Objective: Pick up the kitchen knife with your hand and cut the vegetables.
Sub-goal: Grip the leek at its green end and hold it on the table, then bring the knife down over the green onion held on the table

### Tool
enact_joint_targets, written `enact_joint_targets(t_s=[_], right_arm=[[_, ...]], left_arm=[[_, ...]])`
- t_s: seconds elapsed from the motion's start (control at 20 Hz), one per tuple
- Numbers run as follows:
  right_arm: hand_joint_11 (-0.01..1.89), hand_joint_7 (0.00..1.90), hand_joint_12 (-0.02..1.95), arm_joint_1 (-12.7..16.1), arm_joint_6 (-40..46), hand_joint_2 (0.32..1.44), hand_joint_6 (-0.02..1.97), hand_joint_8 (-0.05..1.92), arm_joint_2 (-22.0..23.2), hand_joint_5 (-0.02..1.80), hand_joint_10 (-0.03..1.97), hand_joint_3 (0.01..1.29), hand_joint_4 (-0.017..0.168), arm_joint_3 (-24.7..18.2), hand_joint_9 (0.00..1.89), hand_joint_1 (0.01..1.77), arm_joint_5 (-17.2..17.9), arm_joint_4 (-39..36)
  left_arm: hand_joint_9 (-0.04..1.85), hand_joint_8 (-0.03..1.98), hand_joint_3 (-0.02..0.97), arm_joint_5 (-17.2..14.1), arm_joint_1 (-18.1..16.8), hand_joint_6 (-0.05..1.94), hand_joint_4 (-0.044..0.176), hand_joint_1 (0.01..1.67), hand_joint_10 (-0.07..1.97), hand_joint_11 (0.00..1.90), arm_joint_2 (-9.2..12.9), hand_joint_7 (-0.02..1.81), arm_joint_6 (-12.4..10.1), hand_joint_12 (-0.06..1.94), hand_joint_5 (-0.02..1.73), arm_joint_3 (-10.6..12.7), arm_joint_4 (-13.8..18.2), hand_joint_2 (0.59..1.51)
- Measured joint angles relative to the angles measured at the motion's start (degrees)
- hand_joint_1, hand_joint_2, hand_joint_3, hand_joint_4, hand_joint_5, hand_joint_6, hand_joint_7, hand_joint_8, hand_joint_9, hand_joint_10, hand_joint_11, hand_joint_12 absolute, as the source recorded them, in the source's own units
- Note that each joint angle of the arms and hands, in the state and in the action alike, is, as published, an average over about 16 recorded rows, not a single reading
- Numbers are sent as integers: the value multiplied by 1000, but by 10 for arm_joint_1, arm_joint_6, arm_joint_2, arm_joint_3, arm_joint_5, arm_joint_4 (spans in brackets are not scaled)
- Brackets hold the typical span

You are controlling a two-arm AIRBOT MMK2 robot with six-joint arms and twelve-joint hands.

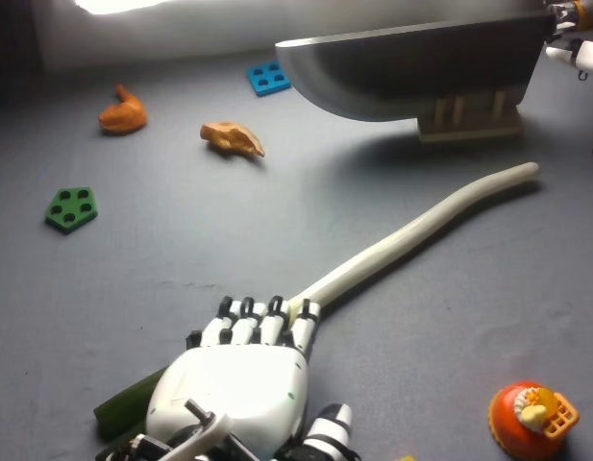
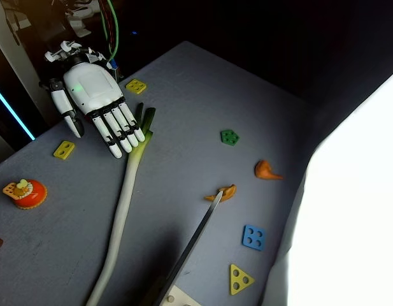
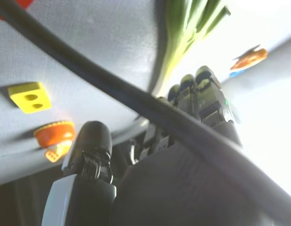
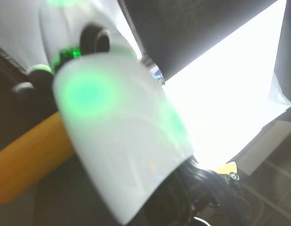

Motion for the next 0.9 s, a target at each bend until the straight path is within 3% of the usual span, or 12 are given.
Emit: enact_joint_targets(t_s=[0.15,0.25,0.6,0.8,0.9], right_arm=[[799,897,1870,0,-3,951,1525,1723,-1,836,1792,374,26,1,895,1196,3,2],[982,1027,1900,0,-5,895,1660,1832,-1,954,1858,504,46,1,1045,1258,6,2],[1427,1388,1861,-1,-19,649,1842,1813,-2,1231,1824,953,117,2,1445,1462,17,8],[1535,1479,1837,-2,-35,591,1882,1778,-7,1345,1794,1052,159,6,1541,1545,24,20],[1543,1488,1830,-2,-43,579,1887,1771,-11,1360,1786,1071,164,11,1548,1554,27,29]], left_arm=[[22,2,8,0,3,3,21,260,8,21,1,18,0,58,20,1,0,1488],[21,2,7,0,5,3,20,273,8,21,2,18,0,94,20,2,0,1488],[31,2,4,2,12,2,6,367,8,22,4,22,-1,240,25,7,1,1488],[41,1,3,5,15,2,0,395,4,19,3,27,-1,265,39,11,1,1487],[39,0,2,7,16,3,0,389,3,17,2,26,-1,231,40,14,1,1486]])
